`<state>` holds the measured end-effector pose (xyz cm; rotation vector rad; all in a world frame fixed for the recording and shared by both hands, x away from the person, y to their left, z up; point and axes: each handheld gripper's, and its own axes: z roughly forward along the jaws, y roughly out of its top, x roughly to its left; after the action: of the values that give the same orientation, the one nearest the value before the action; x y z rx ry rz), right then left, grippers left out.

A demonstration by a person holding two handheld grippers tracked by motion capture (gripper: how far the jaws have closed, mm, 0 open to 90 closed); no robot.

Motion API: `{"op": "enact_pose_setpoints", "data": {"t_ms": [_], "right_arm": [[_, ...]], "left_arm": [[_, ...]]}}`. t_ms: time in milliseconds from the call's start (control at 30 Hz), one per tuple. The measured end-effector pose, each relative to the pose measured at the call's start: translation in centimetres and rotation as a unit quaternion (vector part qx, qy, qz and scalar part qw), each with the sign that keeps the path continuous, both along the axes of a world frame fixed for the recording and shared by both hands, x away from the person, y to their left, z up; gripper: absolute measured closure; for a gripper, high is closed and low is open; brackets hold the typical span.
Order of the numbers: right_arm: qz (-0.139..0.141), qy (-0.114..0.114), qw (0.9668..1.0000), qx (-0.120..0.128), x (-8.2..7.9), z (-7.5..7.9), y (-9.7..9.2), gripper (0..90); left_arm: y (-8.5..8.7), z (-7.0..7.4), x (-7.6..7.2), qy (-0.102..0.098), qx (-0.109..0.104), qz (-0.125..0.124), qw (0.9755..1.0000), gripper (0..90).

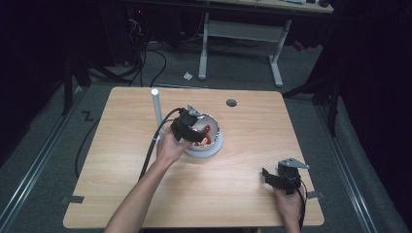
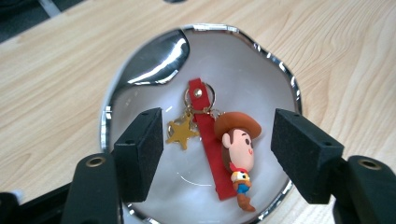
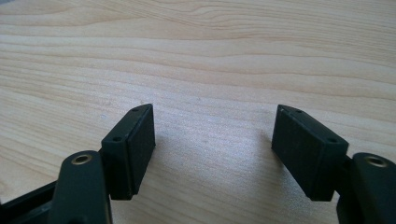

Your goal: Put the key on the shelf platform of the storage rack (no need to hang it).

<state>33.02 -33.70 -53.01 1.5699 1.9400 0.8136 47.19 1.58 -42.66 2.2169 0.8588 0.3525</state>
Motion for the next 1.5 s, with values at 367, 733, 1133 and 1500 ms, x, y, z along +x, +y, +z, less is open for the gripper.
{"op": "enact_pose_setpoints", "data": {"t_ms": [367,733,1133,1500], "right_arm": [[-0.001,-0.001,1.0000,-0.001,0.0,0.0,0.0,30.6],[0.000,0.000,1.0000,0.000,0.0,0.0,0.0,30.6],[0.000,0.000,1.0000,0.000,0.0,0.0,0.0,30.6],[0.000,0.000,1.0000,0.000,0.0,0.0,0.0,30.6]], "left_arm": [[2.7,2.0,-1.3,-0.023,-0.032,0.007,0.9992,35.6],[4.5,2.6,-1.9,-0.017,-0.042,0.010,0.9989,35.6],[7.0,3.8,-2.9,-0.025,-0.082,0.021,0.9961,38.4],[8.6,3.6,-3.5,-0.022,-0.090,0.025,0.9954,38.3]]}}
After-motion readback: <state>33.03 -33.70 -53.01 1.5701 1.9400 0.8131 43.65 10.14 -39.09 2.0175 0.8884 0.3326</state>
